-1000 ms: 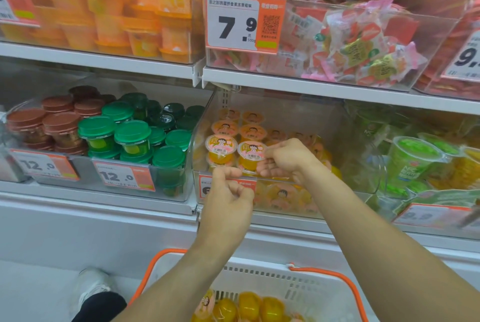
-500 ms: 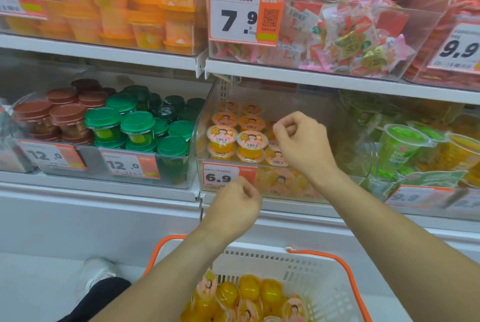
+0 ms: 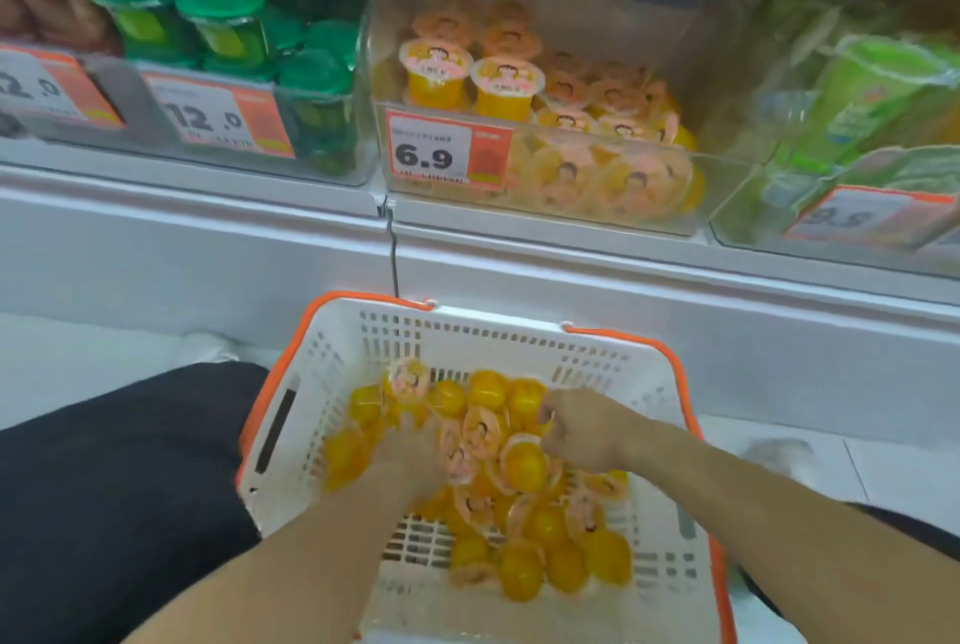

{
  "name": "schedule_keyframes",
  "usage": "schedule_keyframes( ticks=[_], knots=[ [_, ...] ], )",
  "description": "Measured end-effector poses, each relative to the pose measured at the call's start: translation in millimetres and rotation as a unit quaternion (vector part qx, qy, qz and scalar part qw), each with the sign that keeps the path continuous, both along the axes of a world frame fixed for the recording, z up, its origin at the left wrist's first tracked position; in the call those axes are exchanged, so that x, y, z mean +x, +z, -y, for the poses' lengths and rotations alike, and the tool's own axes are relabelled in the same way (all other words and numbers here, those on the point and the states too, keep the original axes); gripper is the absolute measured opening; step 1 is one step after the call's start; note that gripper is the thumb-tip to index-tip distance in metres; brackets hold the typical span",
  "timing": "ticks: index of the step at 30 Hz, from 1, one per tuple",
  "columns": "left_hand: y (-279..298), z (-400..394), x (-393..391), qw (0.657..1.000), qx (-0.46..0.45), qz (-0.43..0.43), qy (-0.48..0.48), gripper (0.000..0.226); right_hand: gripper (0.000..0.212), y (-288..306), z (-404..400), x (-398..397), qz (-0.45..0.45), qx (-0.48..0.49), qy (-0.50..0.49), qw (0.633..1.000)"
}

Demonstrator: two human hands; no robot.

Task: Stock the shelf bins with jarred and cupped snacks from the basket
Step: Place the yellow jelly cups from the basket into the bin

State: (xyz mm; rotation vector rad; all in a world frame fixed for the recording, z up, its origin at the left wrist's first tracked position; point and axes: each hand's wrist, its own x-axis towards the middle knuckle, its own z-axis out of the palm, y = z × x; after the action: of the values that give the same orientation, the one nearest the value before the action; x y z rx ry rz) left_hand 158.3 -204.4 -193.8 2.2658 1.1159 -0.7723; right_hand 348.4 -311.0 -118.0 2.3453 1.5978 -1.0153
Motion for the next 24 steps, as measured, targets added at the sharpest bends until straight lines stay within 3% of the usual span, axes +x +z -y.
schedule_keyframes(
  ticks=[2,5,7,11,17,19,21,24],
  knots=[
    [-19,7,0,0.999,-0.009,0.009,0.035,0.068,0.05,-28,14,-1,0.006,-0.014,-0.02,1.0],
    [-39,5,4,0.996,0.035,0.051,0.058,0.046,0.065,-47,21,-1,0.018,-0.02,-0.049,0.998],
    [-44,2,7,0.993,0.082,0.064,0.056,0.036,0.056,-52,21,7,0.028,-0.017,-0.096,0.995],
    [-46,3,14,0.989,0.146,0.018,0.027,0.042,0.038,-71,27,35,0.063,-0.024,-0.203,0.977],
    [-52,8,17,0.986,0.152,0.063,0.002,0.044,0.037,-91,25,45,0.045,-0.041,-0.219,0.974],
    [-48,9,18,0.987,0.112,0.112,0.042,0.044,0.033,-95,20,42,0.039,-0.048,-0.216,0.974],
    [-39,6,21,0.975,0.022,0.171,0.141,0.04,0.032,-95,15,39,0.041,-0.043,-0.215,0.975],
    [-16,-3,28,0.903,-0.174,0.25,0.303,0.029,0.027,-89,10,33,0.041,-0.037,-0.191,0.98]
  ],
)
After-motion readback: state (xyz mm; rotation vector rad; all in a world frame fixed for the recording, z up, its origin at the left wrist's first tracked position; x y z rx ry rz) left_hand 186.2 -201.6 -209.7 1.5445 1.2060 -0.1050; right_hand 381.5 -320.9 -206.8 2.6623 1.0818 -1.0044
